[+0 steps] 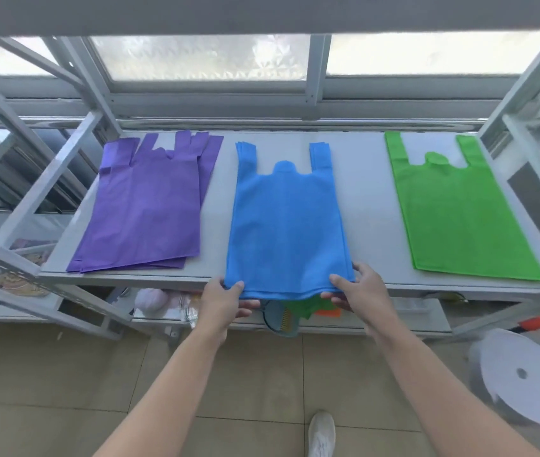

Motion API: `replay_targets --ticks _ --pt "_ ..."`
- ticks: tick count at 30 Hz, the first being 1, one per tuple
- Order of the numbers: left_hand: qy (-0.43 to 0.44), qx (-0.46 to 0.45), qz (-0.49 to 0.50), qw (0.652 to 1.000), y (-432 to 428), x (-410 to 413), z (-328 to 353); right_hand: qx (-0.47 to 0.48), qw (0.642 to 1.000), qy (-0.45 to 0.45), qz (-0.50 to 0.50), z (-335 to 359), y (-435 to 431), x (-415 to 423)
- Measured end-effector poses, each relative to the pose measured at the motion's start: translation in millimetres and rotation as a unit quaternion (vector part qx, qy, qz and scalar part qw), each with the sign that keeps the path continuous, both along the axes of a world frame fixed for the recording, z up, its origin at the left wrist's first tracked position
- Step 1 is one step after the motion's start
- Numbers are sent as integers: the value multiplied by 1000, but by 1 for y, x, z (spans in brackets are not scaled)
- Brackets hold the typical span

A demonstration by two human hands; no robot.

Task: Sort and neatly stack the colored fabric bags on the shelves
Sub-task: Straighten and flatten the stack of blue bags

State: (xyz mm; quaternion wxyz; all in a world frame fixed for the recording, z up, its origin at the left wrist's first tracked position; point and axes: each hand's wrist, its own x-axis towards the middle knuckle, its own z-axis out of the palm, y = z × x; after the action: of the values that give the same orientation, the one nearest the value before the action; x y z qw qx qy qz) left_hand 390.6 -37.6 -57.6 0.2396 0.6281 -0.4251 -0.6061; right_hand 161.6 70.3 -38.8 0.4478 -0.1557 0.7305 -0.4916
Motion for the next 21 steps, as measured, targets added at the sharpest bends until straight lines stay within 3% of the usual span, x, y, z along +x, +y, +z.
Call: replay_targets --ticks 3,9,14,17,19,21 --pt "-38 -55 -71 995 -10 -16 5 -18 999 49 -5 -7 -3 -18" --pt "-63 -116 -124 984 -35 -47 5 3 993 120 7 -21 -19 -63" --pt "-143 -140 -134 971 -42 -53 0 25 994 104 36 -19 -29 -79" --pt "-261 -284 -135 913 -39 -48 -4 49 983 160 73 -14 -26 -83" --pt "-261 -420 -181 850 -44 -43 -8 79 948 284 116 -13 -23 -89" --pt "-233 -468 -273 807 -56 -42 -10 93 904 385 161 -14 -20 -94"
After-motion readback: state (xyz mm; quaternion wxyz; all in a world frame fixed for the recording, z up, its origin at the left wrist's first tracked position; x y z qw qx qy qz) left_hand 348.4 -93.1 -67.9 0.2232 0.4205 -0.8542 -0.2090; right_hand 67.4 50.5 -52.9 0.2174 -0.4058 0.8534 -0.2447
